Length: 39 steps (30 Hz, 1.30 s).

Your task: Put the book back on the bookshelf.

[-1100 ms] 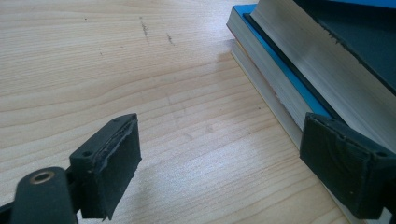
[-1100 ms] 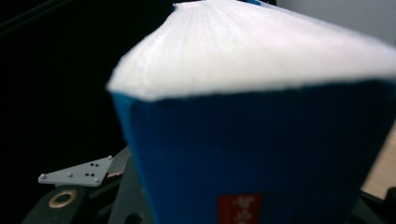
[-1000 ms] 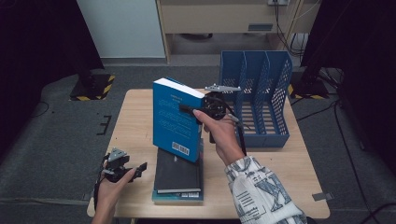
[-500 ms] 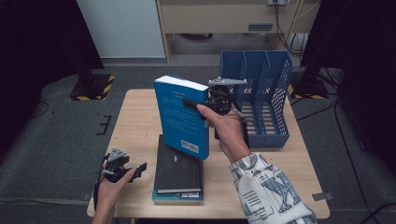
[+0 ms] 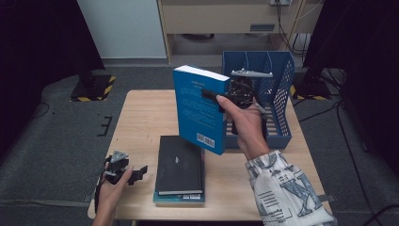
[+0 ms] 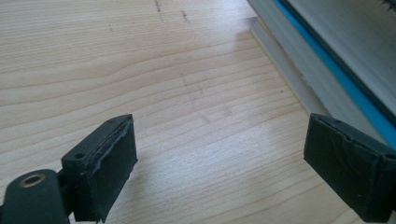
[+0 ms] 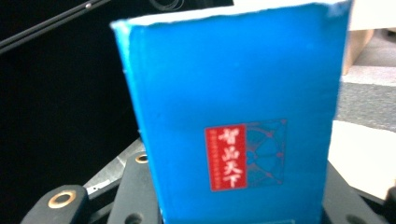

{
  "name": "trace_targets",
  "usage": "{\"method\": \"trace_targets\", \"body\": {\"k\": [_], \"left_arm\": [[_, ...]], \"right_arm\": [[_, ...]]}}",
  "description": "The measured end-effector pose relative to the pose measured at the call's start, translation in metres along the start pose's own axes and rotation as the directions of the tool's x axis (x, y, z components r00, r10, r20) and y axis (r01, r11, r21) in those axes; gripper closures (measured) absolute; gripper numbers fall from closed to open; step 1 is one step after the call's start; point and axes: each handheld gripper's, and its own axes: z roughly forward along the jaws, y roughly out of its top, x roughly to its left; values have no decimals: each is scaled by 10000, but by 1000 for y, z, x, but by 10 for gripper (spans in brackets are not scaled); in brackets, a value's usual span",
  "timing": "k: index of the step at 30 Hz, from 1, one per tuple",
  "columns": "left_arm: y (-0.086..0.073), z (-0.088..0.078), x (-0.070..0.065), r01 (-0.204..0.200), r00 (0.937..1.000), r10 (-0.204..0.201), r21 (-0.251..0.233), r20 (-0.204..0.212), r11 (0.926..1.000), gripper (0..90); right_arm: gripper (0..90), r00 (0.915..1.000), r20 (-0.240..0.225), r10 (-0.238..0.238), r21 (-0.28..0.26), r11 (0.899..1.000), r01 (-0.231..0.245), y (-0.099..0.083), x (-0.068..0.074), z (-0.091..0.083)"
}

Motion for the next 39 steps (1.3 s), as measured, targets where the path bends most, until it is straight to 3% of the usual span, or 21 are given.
{"method": "trace_targets", "body": {"k": [6,21,31,39], "left_arm": [[-2,2,2,-164,9995,167,108,-253,9998,91],[-3,3,2,-47,9999,49,216,-90,9998,90],[-3,4,2,-124,9999,127,253,-110,9996,90],[-3,4,1,-121,9999,122,212,-60,9997,90]], "right_arm": [[603,9993,352,137,-228,9997,-129,4,-10,-21],[601,9929,1123,400,-587,9977,-336,6,-36,-64],[601,9809,1777,797,-848,9943,-654,11,-57,-88],[599,9702,2236,937,-912,9930,-749,14,-70,-95]]}}
